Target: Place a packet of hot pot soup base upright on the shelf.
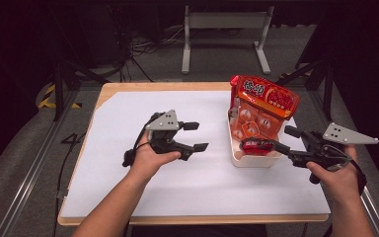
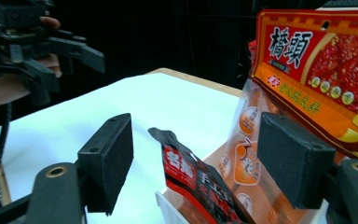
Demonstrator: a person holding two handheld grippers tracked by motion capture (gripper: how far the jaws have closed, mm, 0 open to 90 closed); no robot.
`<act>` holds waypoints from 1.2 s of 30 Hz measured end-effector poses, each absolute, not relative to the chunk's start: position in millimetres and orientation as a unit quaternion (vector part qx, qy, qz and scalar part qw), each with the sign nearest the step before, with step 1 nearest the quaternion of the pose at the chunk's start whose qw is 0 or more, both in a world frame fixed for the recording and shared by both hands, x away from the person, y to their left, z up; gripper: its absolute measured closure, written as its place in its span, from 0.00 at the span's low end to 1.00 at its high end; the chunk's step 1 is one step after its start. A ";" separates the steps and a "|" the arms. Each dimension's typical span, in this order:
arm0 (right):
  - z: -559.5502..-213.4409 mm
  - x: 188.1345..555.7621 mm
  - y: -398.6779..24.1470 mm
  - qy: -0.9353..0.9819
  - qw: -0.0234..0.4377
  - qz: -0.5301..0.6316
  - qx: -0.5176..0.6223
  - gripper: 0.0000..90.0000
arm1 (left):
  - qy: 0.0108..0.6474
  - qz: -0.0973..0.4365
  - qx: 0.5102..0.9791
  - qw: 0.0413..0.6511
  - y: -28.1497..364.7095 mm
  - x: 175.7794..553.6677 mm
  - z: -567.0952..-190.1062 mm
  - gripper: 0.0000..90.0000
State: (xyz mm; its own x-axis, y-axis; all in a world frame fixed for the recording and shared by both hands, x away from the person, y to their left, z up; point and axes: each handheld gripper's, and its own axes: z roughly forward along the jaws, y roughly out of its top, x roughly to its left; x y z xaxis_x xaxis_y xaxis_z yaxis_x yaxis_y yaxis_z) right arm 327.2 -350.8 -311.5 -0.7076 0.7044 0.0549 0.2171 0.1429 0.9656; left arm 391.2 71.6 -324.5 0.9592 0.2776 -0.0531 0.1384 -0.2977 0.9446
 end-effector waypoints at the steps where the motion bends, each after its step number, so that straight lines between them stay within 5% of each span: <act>1: -312.5 327.7 -351.8 0.725 0.214 0.572 0.319 0.31 | 0.135 0.064 0.801 0.580 77.3 389.2 -325.1 0.30; 24: -345.6 337.8 -363.5 0.726 0.225 0.555 0.337 0.29 | 0.230 0.146 0.784 0.558 175.9 368.9 -367.9 0.20; 36: -354.0 341.3 -365.0 0.728 0.216 0.553 0.343 0.28 | 0.260 0.123 0.786 0.548 186.3 369.9 -401.2 0.21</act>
